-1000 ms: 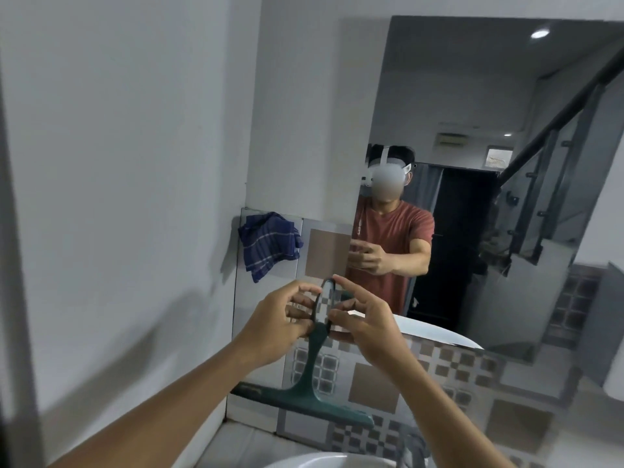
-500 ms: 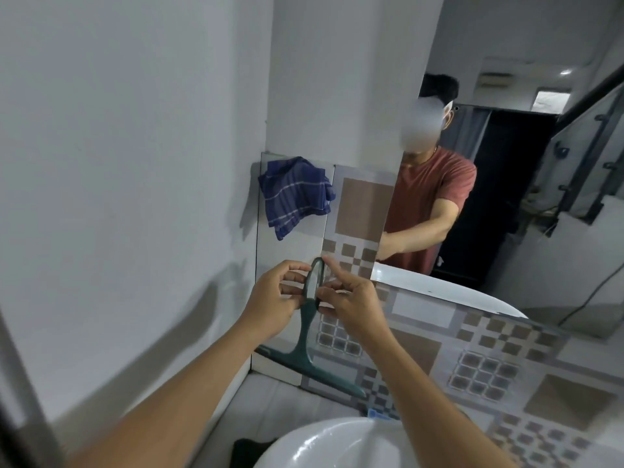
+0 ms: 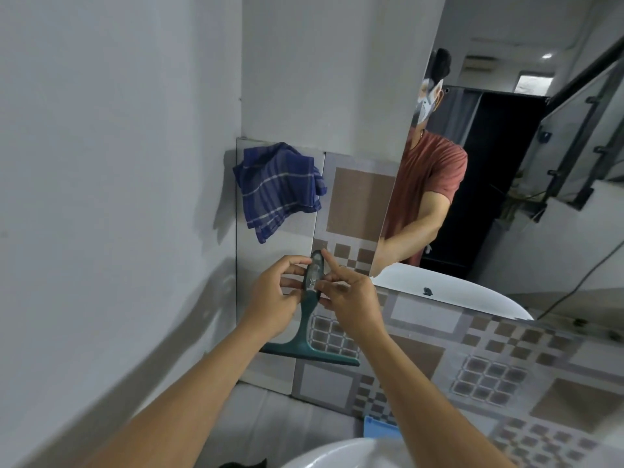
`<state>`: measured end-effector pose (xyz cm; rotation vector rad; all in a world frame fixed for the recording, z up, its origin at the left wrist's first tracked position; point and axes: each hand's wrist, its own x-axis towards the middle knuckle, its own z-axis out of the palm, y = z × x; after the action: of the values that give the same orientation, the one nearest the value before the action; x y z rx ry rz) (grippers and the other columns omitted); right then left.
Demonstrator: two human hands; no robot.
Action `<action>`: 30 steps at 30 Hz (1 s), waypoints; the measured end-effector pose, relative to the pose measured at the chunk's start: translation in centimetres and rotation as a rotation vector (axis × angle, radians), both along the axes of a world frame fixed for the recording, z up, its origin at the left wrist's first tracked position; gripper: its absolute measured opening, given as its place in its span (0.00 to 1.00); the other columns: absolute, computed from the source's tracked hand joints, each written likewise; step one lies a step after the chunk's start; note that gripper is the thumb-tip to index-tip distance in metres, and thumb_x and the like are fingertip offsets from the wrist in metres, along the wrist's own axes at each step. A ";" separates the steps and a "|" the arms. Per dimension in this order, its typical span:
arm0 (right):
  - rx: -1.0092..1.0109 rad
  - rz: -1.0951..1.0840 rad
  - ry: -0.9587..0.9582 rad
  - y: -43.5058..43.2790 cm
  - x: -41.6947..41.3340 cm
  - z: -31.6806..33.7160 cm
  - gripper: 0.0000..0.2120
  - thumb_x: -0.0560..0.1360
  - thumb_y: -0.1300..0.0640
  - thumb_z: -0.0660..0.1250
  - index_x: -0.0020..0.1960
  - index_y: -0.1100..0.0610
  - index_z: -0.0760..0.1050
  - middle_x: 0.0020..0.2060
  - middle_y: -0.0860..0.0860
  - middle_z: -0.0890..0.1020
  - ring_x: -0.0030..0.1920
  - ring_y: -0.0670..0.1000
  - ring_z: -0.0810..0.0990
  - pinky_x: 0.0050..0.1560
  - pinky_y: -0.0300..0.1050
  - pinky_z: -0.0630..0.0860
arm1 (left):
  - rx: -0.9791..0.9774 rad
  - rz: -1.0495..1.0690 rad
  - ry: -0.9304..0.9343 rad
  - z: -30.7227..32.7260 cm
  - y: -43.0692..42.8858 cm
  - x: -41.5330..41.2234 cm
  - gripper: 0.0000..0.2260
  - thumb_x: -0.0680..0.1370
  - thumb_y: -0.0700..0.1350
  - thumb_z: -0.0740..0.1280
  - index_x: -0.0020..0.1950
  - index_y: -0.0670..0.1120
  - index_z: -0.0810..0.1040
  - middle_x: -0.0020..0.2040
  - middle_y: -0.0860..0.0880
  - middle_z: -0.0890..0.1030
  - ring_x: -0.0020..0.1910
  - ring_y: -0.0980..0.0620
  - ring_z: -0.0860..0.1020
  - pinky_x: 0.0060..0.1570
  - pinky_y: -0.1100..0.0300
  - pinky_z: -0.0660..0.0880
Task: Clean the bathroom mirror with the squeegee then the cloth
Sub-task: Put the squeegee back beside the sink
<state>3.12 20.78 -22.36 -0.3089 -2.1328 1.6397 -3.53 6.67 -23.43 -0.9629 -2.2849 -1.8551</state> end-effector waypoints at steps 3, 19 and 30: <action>0.033 -0.010 0.003 0.3 -0.2 -0.8 0.24 0.79 0.67 0.68 0.67 0.43 0.76 0.48 0.42 0.86 0.49 0.46 0.85 0.51 0.44 0.83 | -0.007 0.011 0.018 -1.0 0.5 -0.7 0.25 0.75 0.30 0.71 0.57 0.60 0.78 0.53 0.59 0.83 0.53 0.60 0.81 0.51 0.68 0.79; 0.093 -0.089 0.009 0.3 -1.0 -5.2 0.27 0.78 0.68 0.68 0.66 0.39 0.76 0.47 0.45 0.86 0.48 0.58 0.84 0.51 0.55 0.83 | -0.018 0.091 0.128 -5.5 1.6 -1.3 0.27 0.73 0.27 0.71 0.60 0.57 0.76 0.54 0.62 0.81 0.54 0.66 0.79 0.51 0.74 0.75; 0.299 -0.084 -0.106 -0.2 1.7 -2.1 0.23 0.81 0.65 0.63 0.72 0.46 0.72 0.51 0.46 0.84 0.40 0.45 0.81 0.39 0.32 0.77 | -0.110 0.134 0.188 -4.7 -0.1 -0.5 0.23 0.75 0.34 0.72 0.66 0.53 0.76 0.55 0.57 0.80 0.55 0.58 0.80 0.54 0.66 0.80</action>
<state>4.83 20.62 -24.47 -0.3923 -2.3699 1.2602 -4.06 6.56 -28.10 -0.9282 -2.2959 -1.5327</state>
